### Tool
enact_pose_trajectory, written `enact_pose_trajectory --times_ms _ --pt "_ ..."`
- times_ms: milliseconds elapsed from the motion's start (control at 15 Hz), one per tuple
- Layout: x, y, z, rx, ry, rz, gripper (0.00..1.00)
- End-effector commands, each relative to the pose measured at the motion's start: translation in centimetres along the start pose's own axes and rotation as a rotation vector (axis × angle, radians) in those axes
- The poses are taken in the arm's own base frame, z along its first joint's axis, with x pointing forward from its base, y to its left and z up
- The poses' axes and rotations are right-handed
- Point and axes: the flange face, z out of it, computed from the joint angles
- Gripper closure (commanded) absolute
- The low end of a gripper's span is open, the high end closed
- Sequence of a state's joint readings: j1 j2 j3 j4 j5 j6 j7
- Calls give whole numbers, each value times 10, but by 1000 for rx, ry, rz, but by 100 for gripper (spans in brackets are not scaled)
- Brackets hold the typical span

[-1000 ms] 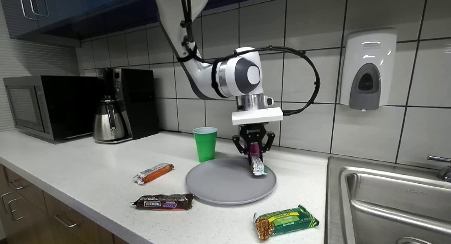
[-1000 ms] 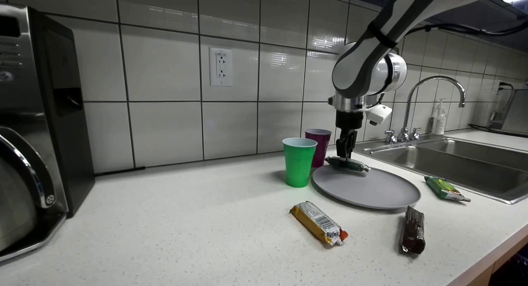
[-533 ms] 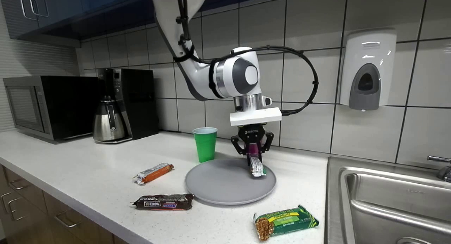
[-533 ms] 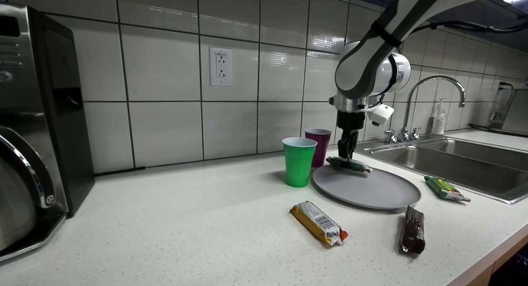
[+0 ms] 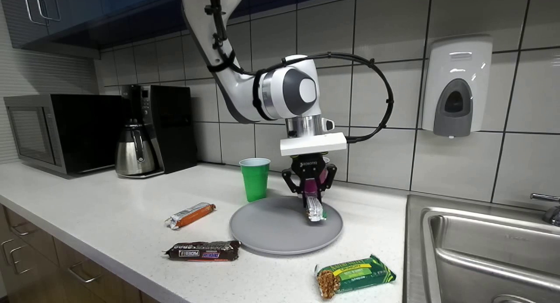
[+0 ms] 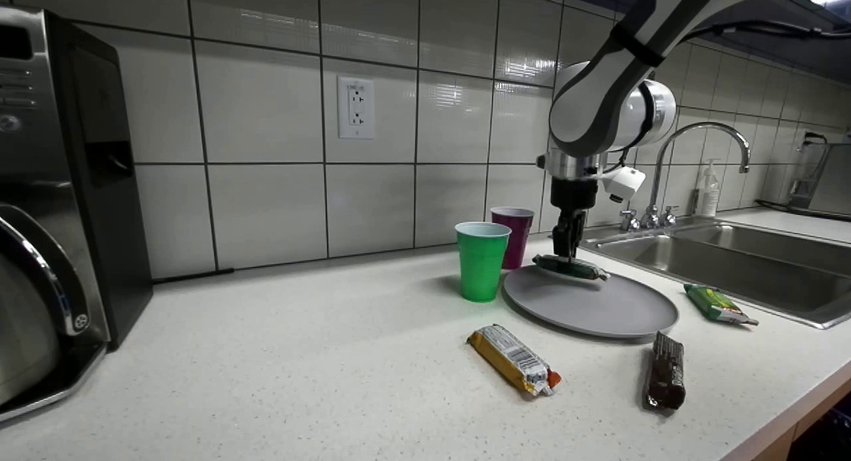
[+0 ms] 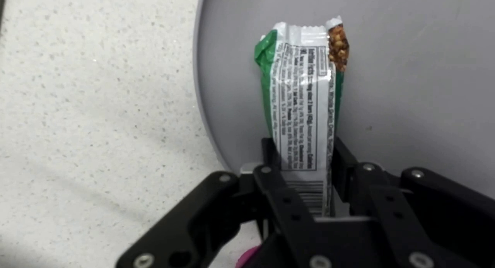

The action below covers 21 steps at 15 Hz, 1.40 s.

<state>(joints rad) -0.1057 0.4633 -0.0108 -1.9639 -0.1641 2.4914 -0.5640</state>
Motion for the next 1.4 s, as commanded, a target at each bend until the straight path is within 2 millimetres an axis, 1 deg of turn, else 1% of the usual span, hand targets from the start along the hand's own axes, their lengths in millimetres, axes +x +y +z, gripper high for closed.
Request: enact_pose_trajectory --times_ms 0,400,467,533,667,867,933,1133,1267,1333 --pt "-15 -5 -8 -20 -3 -8 88" --pt "-20 -5 -6 -33 -13 -8 88" --pt "-20 -4 -6 -35 -16 -7 49" --pt "-21 -3 -7 -37 -17 -5 37" --pt "-22 0 -14 -35 -8 12 24" --pt "-23 5 -24 -42 3 34 2" --pt "-23 6 -28 -44 6 45 0" --pt "-25 12 -39 -52 12 96 0" --pt "-27 18 -42 -52 -29 157 0" --pt "-20 15 -30 -48 8 101 0"
